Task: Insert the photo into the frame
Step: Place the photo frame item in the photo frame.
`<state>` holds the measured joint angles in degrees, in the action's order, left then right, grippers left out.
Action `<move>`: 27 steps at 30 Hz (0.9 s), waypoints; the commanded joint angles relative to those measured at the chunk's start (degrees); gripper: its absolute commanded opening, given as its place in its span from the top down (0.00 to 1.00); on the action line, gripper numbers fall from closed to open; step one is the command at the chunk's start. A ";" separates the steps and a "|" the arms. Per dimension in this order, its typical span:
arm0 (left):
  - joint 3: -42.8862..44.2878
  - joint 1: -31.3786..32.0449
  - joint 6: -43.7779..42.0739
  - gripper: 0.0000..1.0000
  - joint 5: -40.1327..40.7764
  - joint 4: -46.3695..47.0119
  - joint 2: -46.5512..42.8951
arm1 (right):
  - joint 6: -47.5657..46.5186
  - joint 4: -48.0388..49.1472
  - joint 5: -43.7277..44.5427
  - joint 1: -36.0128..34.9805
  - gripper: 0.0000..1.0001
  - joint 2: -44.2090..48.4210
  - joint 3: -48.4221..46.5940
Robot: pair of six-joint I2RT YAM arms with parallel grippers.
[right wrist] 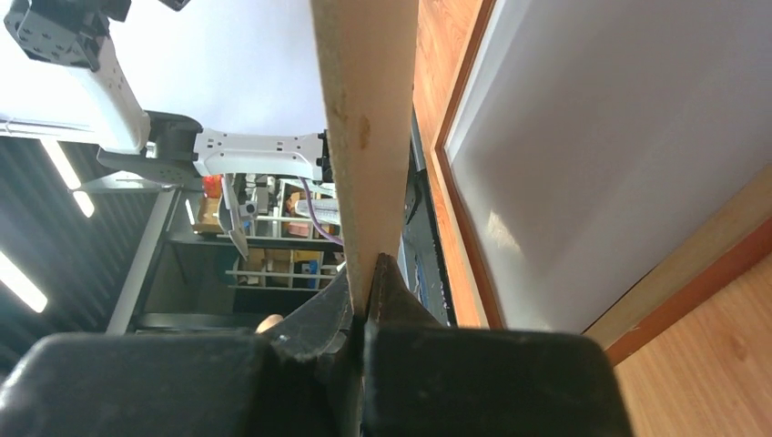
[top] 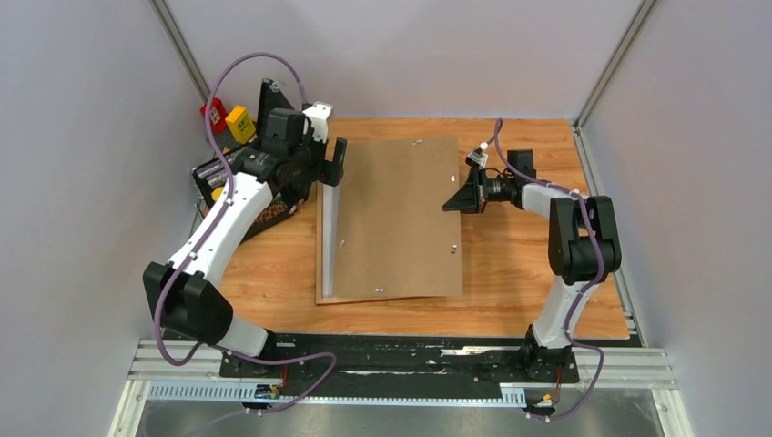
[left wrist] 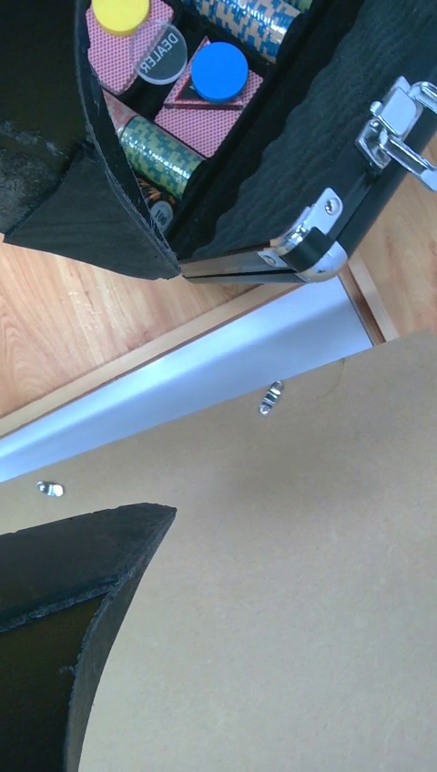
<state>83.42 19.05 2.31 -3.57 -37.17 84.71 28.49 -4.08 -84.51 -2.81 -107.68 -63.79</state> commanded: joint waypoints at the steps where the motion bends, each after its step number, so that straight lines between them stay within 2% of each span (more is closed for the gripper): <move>1: -1.44 -0.94 -2.16 0.00 -2.06 0.48 -3.73 | 1.95 0.79 -4.45 0.22 1.00 -1.76 -4.79; 13: -3.74 -1.37 -2.22 0.00 -1.72 0.91 -6.58 | 3.19 -2.10 -3.20 -0.22 1.00 -9.78 -11.79; 27: -3.85 -1.82 -5.27 0.00 -0.74 -0.03 -10.71 | 0.52 -8.45 -0.51 -3.00 1.00 -16.79 -19.18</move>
<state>79.85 17.61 -1.04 -4.67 -37.54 76.49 29.61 -11.38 -81.52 -4.75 -123.83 -79.02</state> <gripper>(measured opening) 0.998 0.008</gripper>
